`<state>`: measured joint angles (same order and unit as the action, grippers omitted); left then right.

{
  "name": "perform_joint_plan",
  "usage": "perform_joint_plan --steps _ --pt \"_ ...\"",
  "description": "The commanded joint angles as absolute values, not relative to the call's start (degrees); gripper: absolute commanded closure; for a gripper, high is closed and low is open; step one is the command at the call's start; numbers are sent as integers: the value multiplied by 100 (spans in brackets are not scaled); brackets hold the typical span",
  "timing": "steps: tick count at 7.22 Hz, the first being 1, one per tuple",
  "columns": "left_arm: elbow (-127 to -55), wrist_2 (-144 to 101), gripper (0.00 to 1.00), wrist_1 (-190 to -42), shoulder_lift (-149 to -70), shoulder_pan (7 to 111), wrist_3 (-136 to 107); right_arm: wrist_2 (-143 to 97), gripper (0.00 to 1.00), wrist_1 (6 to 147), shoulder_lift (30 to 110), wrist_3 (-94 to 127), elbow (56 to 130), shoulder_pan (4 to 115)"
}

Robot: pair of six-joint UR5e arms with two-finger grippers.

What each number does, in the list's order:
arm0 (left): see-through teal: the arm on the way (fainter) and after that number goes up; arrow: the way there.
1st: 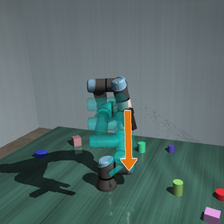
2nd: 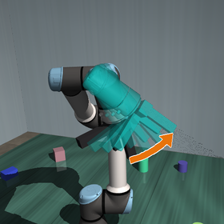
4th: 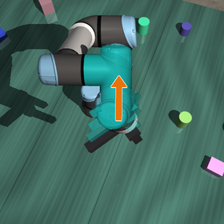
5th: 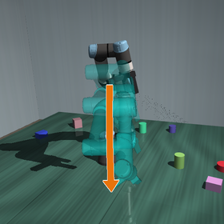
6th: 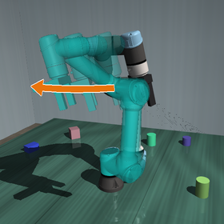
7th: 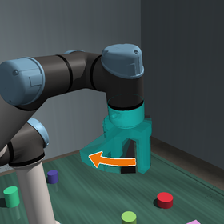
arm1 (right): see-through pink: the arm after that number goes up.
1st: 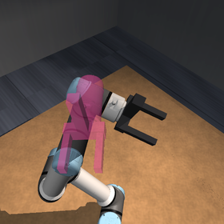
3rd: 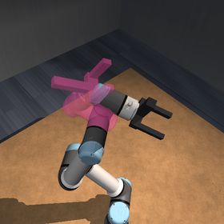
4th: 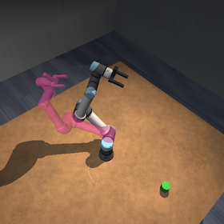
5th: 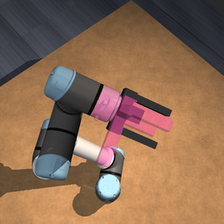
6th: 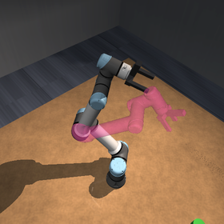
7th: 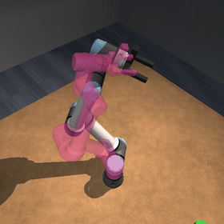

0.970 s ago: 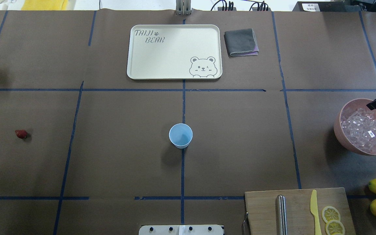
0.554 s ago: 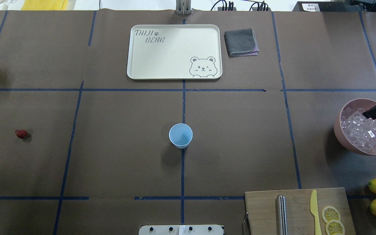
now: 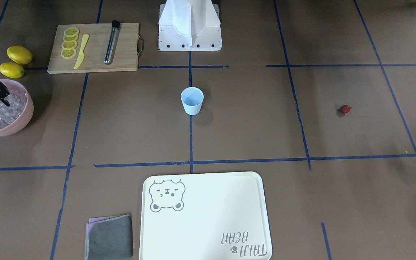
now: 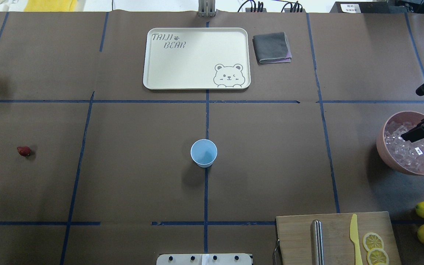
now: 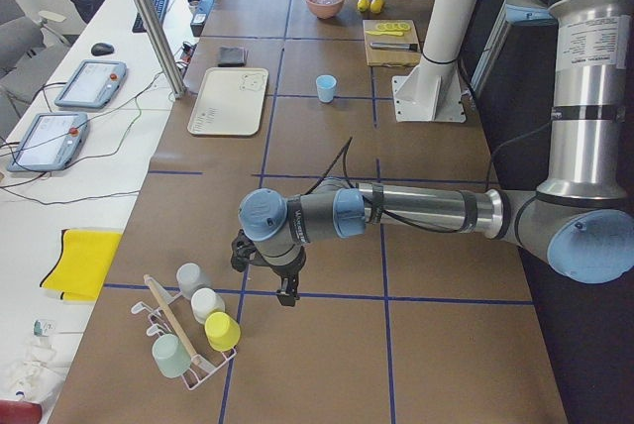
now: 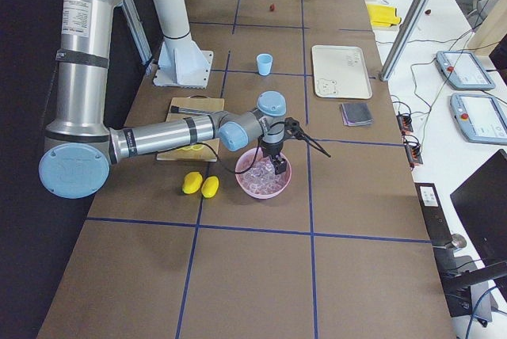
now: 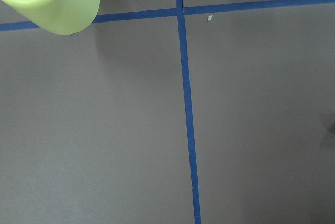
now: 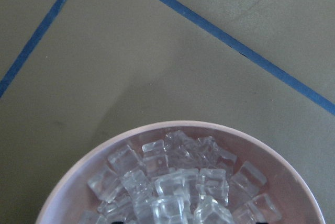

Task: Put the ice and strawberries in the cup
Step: 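Lower the right gripper into the pink bowl and grasp an ice cube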

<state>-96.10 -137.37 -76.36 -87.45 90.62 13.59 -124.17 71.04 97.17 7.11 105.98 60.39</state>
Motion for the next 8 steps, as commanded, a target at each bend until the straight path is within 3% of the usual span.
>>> perform_joint_plan --steps 1,6,7,8 --pt "-9624 -13737 0 -7629 -8745 9062 1354 -12419 22 7066 9677 791 10573 5950" --pt "-9615 -13737 0 -7638 -8745 9062 1362 -12349 34 7101 9694 782 10547 5792" --pt "-9615 -13737 0 -7638 -8745 9062 1362 -12349 41 7128 9712 782 10547 5792" --pt "-9624 -13737 0 -7638 -8745 9062 1362 -12349 53 7137 9729 782 10547 5801"
